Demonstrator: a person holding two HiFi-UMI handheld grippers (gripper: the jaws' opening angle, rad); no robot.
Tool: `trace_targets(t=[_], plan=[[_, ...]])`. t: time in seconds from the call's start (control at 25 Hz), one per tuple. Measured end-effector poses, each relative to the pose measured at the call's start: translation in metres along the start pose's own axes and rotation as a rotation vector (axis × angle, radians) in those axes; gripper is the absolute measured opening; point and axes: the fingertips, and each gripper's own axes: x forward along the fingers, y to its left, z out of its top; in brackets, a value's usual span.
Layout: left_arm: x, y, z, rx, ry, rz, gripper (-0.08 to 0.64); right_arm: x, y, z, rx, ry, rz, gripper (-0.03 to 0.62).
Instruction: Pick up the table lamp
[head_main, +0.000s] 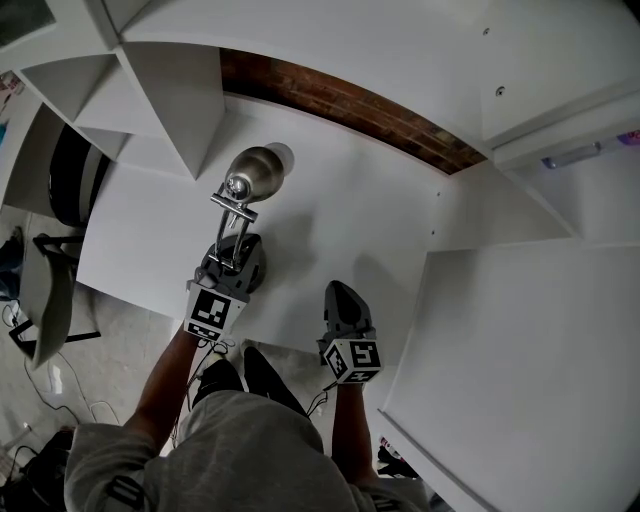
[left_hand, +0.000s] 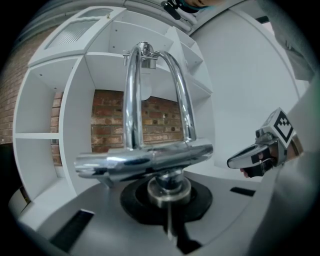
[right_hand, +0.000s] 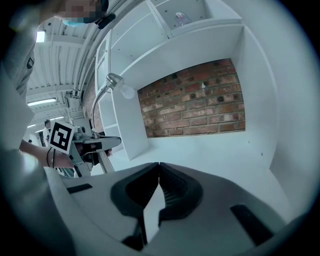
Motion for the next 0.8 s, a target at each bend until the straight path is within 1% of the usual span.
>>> trace_targets(t=[0.28, 0.56, 0.8], plan=[[-0.003, 0.004, 0.004, -0.021, -0.021, -0.008, 0.000, -0.006, -0.004, -0.005, 0.016, 0.005, -0.013, 0.023], [-0.006, 0.001, 0.010, -0.009, -0.031, -0.030, -0.001, -0.008, 0.002, -0.004, 0.018, -0.004, -0.015, 0.023], [-0.016, 0.009, 0.023, -0.037, -0.064, 0.003, -0.001, -0.011, 0.010, -0.002, 0.013, -0.011, -0.013, 0.023]])
